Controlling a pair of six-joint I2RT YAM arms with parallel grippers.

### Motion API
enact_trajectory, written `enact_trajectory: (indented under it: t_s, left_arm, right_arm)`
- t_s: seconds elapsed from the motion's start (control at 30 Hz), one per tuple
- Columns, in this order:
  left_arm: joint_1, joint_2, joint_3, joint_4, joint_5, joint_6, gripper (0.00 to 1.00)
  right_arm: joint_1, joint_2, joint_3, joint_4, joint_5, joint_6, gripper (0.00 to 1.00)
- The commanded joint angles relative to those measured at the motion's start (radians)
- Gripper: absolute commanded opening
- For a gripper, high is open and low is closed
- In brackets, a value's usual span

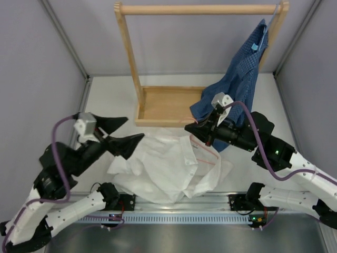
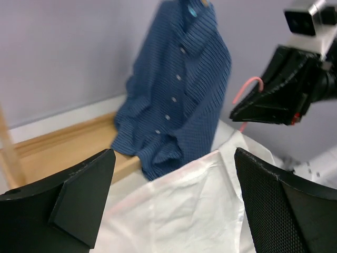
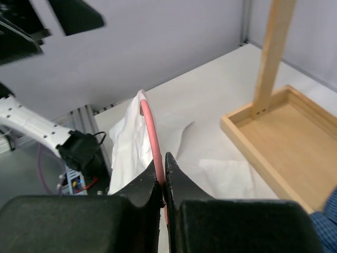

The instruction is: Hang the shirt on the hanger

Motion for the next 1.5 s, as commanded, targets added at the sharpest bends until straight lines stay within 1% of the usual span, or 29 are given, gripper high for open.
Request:
enact_trajectory:
  t_s: [0.0,0.03,0.07,0.13,0.2,0.27,0.33,0.37,0.47,0.5,0.6,0.67,0.73,0.77,0.8,0.83,0.87,0.9,0.93,0.97,1.07,1.13,1.2,1.23,1.3,1.37,1.47]
  left_arm:
    - [-0.001,-0.151,-0.06,-0.069,-0.386,-0.096,0.98]
    - [-0.001,-0.177,-0.086,-0.092,-0.401,-0.157,0.98]
    - [-0.001,-0.214,-0.138,-0.108,-0.43,-0.187,0.98]
    - [-0.001,-0.236,-0.184,-0.159,-0.462,-0.262,0.98]
    - [-0.001,-0.251,-0.256,-0.172,-0.501,-0.293,0.98]
    - [-0.001,-0.241,-0.293,-0.168,-0.515,-0.322,0.98]
    - [-0.001,-0.222,-0.333,-0.143,-0.532,-0.316,0.98]
    - [-0.001,-0.205,-0.347,-0.091,-0.532,-0.31,0.98]
    - [-0.001,-0.176,-0.419,0.061,-0.444,-0.246,0.98]
    - [-0.001,-0.146,-0.439,0.155,-0.379,-0.223,0.98]
    - [-0.001,-0.087,-0.453,0.281,-0.331,-0.207,0.98]
    - [-0.001,-0.026,-0.461,0.312,-0.332,-0.192,0.98]
    - [-0.001,0.026,-0.465,0.337,-0.344,-0.175,0.83]
    - [-0.001,0.04,-0.47,0.342,-0.364,-0.173,0.69]
    - [-0.001,0.054,-0.471,0.34,-0.398,-0.176,0.27]
    - [-0.001,0.071,-0.47,0.322,-0.447,-0.202,0.15]
    - [0.0,0.074,-0.468,0.311,-0.526,-0.209,0.11]
    - [0.0,0.079,-0.468,0.303,-0.556,-0.218,0.0]
    - [0.0,0.08,-0.467,0.285,-0.584,-0.227,0.0]
    - [0.0,0.079,-0.465,0.276,-0.646,-0.241,0.0]
    - [0.0,0.076,-0.458,0.229,-0.731,-0.281,0.0]
    - [0.002,0.074,-0.455,0.195,-0.83,-0.328,0.0]
    - [0.01,0.068,-0.45,0.118,-0.93,-0.376,0.0]
    - [0.014,0.06,-0.45,0.097,-0.953,-0.421,0.0]
    - [0.028,0.04,-0.453,0.05,-0.976,-0.468,0.0]
    - [0.039,0.031,-0.453,0.029,-0.986,-0.488,0.0]
    - [0.063,0.039,-0.438,0.003,-0.975,-0.509,0.0]
  right_arm:
    - [0.004,-0.019,0.13,-0.094,0.192,-0.065,0.0]
    - [0.004,-0.022,0.14,-0.11,0.201,-0.068,0.0]
    - [0.004,-0.031,0.151,-0.114,0.221,-0.073,0.0]
    - [0.004,-0.034,0.182,-0.124,0.24,-0.079,0.0]
    - [0.004,-0.037,0.209,-0.131,0.244,-0.084,0.0]
    - [0.004,-0.033,0.229,-0.153,0.229,-0.087,0.0]
    - [0.004,-0.031,0.256,-0.166,0.212,-0.091,0.0]
    - [0.004,-0.033,0.262,-0.174,0.192,-0.091,0.0]
    - [0.004,-0.039,0.277,-0.179,0.146,-0.09,0.0]
    - [0.004,-0.037,0.28,-0.18,0.128,-0.088,0.0]
    - [0.004,-0.031,0.279,-0.183,0.109,-0.081,0.0]
    - [0.004,-0.027,0.274,-0.183,0.096,-0.078,0.0]
    - [0.004,-0.027,0.269,-0.182,0.091,-0.074,0.0]
    - [0.004,-0.031,0.268,-0.183,0.091,-0.076,0.0]
    - [0.004,-0.033,0.265,-0.182,0.092,-0.076,0.0]
    - [0.004,-0.037,0.262,-0.182,0.097,-0.076,0.0]
    - [0.004,-0.042,0.257,-0.182,0.108,-0.078,0.0]
    - [0.004,-0.043,0.254,-0.182,0.111,-0.081,0.0]
    - [0.004,-0.045,0.251,-0.182,0.112,-0.082,0.0]
    - [0.004,-0.048,0.245,-0.182,0.119,-0.084,0.0]
    - [0.004,-0.057,0.225,-0.182,0.138,-0.085,0.0]
    - [0.004,-0.063,0.208,-0.183,0.157,-0.085,0.0]
    - [0.004,-0.08,0.187,-0.185,0.209,-0.078,0.0]
    - [0.004,-0.086,0.18,-0.186,0.226,-0.076,0.0]
    - [0.004,-0.105,0.161,-0.19,0.263,-0.079,0.0]
    - [0.004,-0.119,0.148,-0.19,0.281,-0.079,0.0]
    - [0.004,-0.126,0.141,-0.188,0.266,-0.071,0.0]
